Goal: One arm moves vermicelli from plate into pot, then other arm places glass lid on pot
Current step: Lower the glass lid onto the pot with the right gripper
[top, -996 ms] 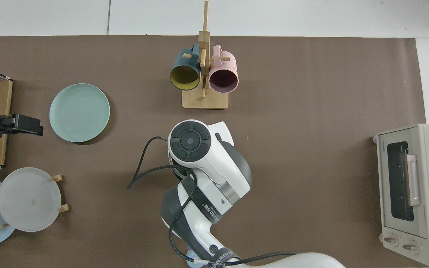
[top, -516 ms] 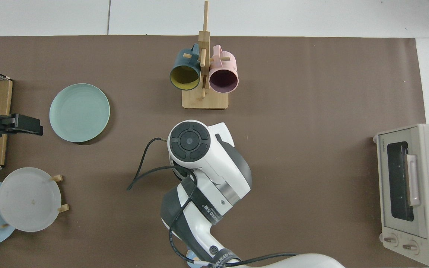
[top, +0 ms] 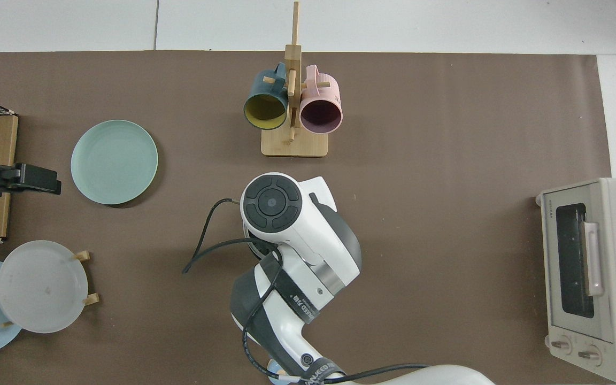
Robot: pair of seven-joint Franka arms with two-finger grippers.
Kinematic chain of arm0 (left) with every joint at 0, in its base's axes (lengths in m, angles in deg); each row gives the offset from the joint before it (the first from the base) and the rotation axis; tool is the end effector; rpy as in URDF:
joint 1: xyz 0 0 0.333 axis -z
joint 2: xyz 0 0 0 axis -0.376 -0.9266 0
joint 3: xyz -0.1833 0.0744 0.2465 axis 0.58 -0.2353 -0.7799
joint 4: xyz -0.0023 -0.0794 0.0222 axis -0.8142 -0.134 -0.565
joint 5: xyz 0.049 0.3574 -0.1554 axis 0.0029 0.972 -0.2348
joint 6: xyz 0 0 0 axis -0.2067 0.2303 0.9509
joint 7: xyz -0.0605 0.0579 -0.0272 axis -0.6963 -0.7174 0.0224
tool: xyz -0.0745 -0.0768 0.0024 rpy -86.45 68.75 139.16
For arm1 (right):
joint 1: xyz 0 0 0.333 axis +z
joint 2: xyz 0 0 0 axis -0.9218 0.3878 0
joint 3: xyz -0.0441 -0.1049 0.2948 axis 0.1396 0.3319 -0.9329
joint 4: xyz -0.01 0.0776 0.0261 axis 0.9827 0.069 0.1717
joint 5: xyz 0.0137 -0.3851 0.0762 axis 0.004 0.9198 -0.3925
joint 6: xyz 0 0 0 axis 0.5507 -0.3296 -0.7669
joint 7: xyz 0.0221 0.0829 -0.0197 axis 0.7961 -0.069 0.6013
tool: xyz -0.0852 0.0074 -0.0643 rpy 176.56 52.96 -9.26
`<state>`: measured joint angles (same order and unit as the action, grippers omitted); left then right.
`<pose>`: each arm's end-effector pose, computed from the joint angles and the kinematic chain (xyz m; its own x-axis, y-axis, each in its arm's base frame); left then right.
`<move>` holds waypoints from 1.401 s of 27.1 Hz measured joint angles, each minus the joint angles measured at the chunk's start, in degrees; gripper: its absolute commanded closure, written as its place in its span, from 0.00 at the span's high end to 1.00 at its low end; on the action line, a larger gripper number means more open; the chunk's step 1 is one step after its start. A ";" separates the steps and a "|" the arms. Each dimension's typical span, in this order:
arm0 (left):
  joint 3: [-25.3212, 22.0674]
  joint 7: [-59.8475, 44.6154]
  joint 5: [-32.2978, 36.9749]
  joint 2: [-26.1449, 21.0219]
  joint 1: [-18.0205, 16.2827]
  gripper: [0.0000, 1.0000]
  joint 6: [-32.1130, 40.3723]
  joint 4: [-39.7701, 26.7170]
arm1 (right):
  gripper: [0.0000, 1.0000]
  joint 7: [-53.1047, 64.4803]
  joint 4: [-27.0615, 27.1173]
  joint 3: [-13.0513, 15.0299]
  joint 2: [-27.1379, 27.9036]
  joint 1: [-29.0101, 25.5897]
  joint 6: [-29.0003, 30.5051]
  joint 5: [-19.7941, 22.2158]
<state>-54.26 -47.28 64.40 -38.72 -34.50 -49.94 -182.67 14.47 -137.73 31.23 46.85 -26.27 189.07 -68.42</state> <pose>0.5600 0.0176 0.5897 0.9998 -0.0206 0.0018 -0.0207 -0.9992 0.0351 0.5332 0.4260 0.3839 0.9142 -0.4051 0.0075 -0.4050 -0.9143 -0.0086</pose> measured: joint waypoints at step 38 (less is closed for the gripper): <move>0.00 0.00 0.00 0.03 0.01 1.00 0.20 0.00 | 0.00 -0.17 -2.02 -0.04 -0.94 0.02 -0.29 -1.20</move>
<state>-54.26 -47.28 64.40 -38.69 -34.49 -49.73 -182.67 14.30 -139.75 31.19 45.91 -26.25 188.78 -69.62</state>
